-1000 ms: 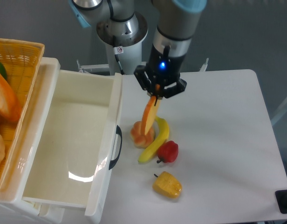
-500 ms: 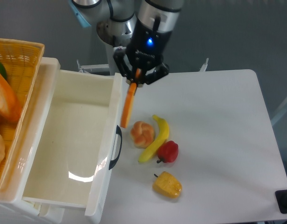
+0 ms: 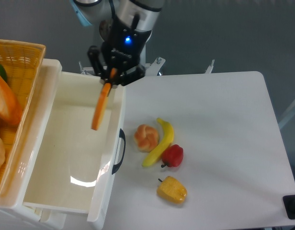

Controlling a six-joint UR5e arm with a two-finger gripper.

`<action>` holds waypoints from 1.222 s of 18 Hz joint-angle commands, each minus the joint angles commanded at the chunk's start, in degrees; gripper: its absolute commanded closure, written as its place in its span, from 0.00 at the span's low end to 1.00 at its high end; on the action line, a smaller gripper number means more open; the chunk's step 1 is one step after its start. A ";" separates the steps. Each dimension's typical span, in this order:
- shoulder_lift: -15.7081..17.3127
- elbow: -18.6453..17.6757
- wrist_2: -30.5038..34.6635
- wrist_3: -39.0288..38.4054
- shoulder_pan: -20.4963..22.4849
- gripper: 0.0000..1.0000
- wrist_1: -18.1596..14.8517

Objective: Place the bread slice in the upper white drawer
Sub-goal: 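Carry the bread slice over the open white drawer and lower it, then open the gripper to drop the bread slice into the drawer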

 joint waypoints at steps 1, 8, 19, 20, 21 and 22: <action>0.09 -0.70 0.00 0.00 -0.35 1.00 0.00; -0.97 -2.64 0.62 -6.24 -3.78 0.96 0.44; -3.43 -2.47 1.67 -7.04 -4.49 0.66 0.61; -3.43 -2.38 1.67 -6.51 -4.49 0.48 1.49; -3.43 -2.47 1.76 -6.33 -4.57 0.38 2.89; -3.51 -2.47 1.76 -6.33 -4.49 0.27 3.86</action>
